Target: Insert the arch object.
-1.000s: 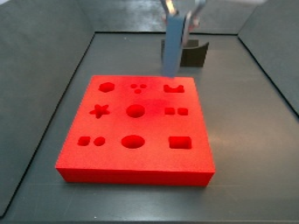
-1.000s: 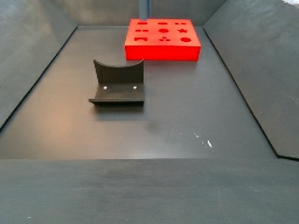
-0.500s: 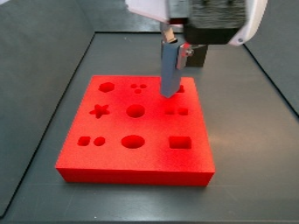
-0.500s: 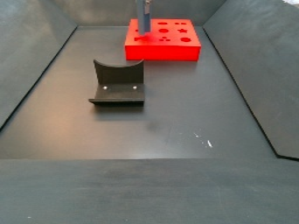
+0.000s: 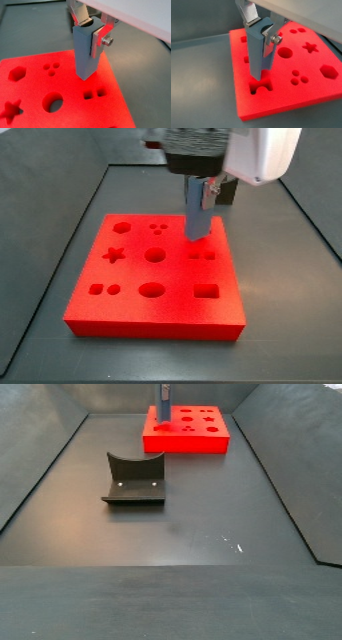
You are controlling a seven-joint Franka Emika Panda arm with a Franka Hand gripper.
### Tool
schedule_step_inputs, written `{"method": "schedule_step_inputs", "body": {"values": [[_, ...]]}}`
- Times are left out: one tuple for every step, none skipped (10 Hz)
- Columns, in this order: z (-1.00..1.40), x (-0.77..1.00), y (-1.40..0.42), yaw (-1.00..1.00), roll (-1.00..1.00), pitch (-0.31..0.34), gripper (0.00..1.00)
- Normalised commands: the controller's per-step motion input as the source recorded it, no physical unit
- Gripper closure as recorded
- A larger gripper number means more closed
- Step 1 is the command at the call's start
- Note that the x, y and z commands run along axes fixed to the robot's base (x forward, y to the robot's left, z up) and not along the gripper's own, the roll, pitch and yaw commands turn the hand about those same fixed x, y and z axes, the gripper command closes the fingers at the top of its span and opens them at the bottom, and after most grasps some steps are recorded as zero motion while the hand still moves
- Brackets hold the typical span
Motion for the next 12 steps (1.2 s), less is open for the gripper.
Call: {"method": "schedule_step_inputs", "body": {"values": [[0.00,0.11,0.13,-0.87,-0.03,-0.027,1.00],[0.00,0.25,0.18,-0.84,-0.01,-0.003,1.00],[0.00,0.29,0.18,-0.85,0.00,0.000,1.00],[0.00,0.29,0.17,-0.86,-0.01,0.000,1.00],[0.00,0.27,0.12,-0.87,-0.04,0.000,1.00],[-0.02,0.12,0.15,-0.86,0.00,0.000,1.00],[-0.06,-0.01,0.10,-0.66,0.03,0.004,1.00],[-0.11,-0.17,0.04,-0.35,0.00,0.000,1.00],[-0.13,-0.25,0.06,-0.18,0.00,-0.020,1.00],[-0.05,0.00,0.00,-0.62,0.09,0.000,1.00],[-0.06,0.00,0.00,-0.58,0.00,0.000,1.00],[0.00,-0.05,0.00,-0.15,0.00,0.000,1.00]]}}
